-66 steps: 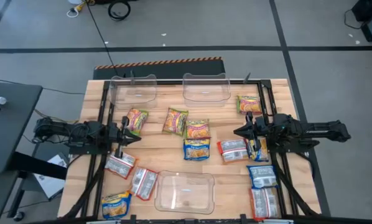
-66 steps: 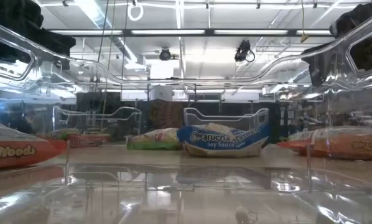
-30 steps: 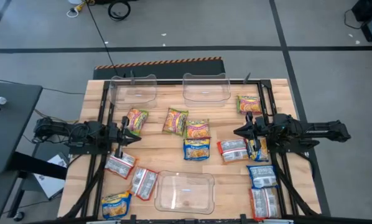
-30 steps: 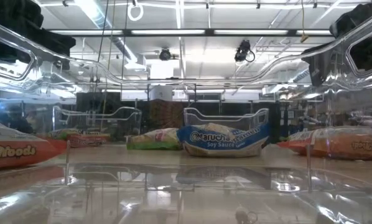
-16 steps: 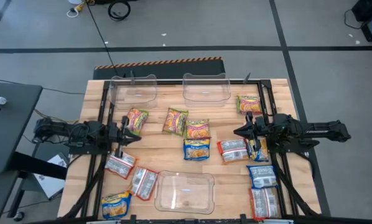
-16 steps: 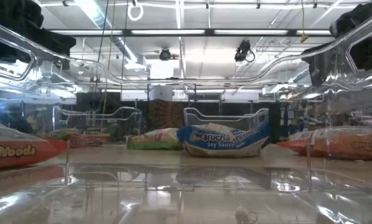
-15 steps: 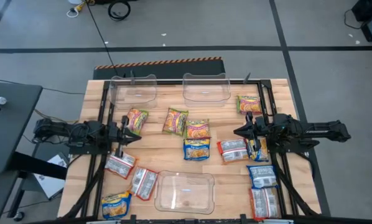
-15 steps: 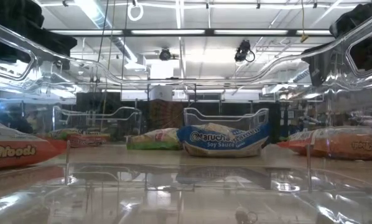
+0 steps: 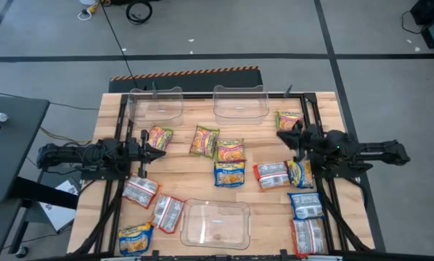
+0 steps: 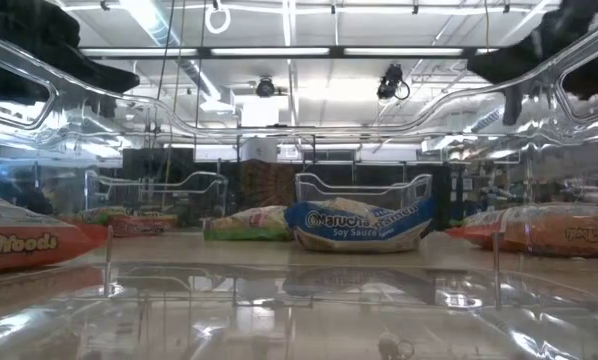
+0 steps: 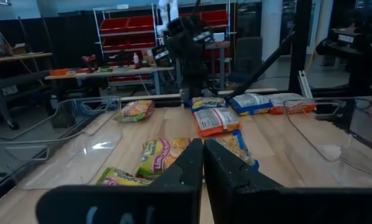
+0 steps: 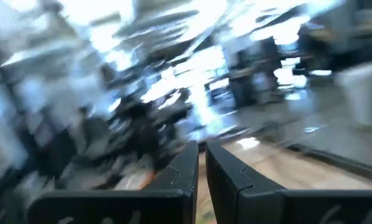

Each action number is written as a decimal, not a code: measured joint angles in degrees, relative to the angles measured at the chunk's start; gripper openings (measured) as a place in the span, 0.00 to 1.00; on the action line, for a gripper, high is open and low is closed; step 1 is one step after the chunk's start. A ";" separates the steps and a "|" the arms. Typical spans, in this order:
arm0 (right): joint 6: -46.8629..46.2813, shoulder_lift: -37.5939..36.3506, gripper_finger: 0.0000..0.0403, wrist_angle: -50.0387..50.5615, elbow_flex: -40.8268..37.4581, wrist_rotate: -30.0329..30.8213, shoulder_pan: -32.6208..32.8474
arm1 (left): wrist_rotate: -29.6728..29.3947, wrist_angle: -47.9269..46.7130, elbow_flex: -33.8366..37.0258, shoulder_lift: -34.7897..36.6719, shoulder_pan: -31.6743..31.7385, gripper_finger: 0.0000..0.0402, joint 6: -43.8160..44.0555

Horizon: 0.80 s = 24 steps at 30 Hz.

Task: Sort Maruchan noodles
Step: Put the green noodle pack into the top right transparent bin

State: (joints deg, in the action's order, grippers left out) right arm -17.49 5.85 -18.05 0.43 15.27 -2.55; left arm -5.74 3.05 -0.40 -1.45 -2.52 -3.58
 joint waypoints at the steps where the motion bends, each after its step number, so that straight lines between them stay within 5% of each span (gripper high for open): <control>1: -1.10 0.92 0.09 0.15 -0.02 1.17 -0.03 | 0.00 0.01 0.01 0.00 0.00 0.05 -0.01; 7: -3.87 15.16 0.06 3.63 7.01 -1.14 2.29 | 0.00 0.04 0.00 0.00 0.00 0.05 -0.01; 17: -0.58 50.17 0.05 25.55 34.90 1.16 4.85 | 0.00 0.08 0.01 -0.02 0.00 0.05 0.01; 24: 5.78 70.43 0.21 45.08 53.27 -4.66 2.78 | -1.01 0.19 0.01 -0.02 0.05 0.05 -5.22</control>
State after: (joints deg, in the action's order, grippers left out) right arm -11.71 76.28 27.03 53.70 10.61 0.23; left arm -6.74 3.24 -0.40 -1.48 -2.47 -8.81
